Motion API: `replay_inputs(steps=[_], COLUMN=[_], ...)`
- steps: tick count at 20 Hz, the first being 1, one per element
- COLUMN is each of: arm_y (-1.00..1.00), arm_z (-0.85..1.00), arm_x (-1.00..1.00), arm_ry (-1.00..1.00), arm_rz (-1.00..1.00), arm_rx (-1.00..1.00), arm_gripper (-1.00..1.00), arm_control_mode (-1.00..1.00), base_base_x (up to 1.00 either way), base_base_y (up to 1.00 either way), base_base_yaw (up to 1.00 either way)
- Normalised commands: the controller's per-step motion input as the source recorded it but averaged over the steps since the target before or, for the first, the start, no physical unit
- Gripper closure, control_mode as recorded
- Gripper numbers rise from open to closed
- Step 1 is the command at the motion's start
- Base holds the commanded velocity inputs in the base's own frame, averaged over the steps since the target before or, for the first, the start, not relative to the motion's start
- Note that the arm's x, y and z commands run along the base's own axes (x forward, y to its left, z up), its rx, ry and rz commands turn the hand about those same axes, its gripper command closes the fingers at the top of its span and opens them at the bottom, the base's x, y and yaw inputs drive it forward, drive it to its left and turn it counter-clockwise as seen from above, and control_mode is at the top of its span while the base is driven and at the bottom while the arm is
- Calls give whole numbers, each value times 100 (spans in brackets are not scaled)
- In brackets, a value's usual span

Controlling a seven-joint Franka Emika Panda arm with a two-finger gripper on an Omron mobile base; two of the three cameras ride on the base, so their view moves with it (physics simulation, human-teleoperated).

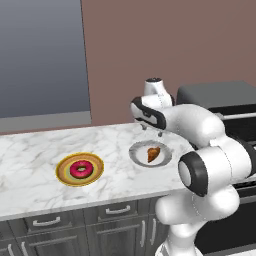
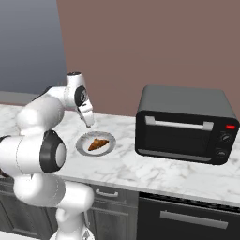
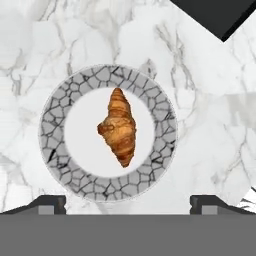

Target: Place the pastries on the plates.

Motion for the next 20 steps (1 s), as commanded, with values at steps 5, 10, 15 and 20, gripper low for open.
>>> replay_inputs(steps=[5, 10, 15, 20], arm_y=[0, 0, 0, 0], arm_z=[100, 100, 100, 100], arm_x=[-60, -73, -57, -34], arm_ry=[-16, -20, -26, -29], arm_rz=[0, 0, 1, 0], arm_rx=[0, 0, 0, 0], arm_gripper=[-100, -100, -100, -100], arm_control_mode=[-100, -100, -100, -100], base_base_x=[0, 0, 0, 0], base_base_y=[0, 0, 0, 0], base_base_yaw=[0, 0, 0, 0])
